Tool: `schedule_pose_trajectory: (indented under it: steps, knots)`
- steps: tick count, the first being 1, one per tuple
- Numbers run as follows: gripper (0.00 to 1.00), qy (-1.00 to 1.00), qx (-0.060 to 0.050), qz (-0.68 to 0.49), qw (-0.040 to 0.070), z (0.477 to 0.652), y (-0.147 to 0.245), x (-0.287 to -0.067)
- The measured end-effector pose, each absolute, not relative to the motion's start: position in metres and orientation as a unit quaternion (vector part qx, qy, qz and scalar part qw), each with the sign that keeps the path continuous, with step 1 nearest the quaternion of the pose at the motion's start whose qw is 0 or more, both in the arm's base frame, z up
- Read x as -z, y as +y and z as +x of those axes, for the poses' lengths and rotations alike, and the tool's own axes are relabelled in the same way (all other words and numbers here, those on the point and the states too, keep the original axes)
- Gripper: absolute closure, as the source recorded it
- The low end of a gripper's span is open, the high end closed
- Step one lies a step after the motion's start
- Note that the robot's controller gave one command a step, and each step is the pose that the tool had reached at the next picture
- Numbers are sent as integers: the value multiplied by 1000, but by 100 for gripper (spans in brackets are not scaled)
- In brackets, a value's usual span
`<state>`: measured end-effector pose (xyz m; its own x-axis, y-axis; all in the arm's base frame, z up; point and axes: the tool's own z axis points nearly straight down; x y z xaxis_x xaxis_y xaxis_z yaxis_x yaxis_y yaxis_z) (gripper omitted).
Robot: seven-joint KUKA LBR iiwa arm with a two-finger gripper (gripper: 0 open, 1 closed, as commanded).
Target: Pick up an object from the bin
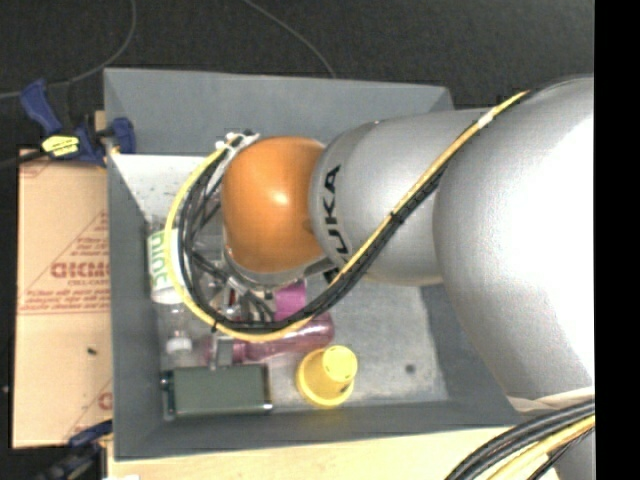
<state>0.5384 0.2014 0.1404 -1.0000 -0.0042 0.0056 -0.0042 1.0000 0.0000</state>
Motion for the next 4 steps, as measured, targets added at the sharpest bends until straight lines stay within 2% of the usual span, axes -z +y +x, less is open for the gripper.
schedule_pose_trajectory:
  steps: [1, 2, 3, 4]
  knots:
    - [0, -1000, 1, 0, -1, 541, 200, -145]
    - [0, -1000, 0, -9, 2, 533, 200, -250]
    - [0, -998, 1, 55, -4, 537, 194, -182]
    - [0, -1000, 0, -10, 1, 545, 156, -143]
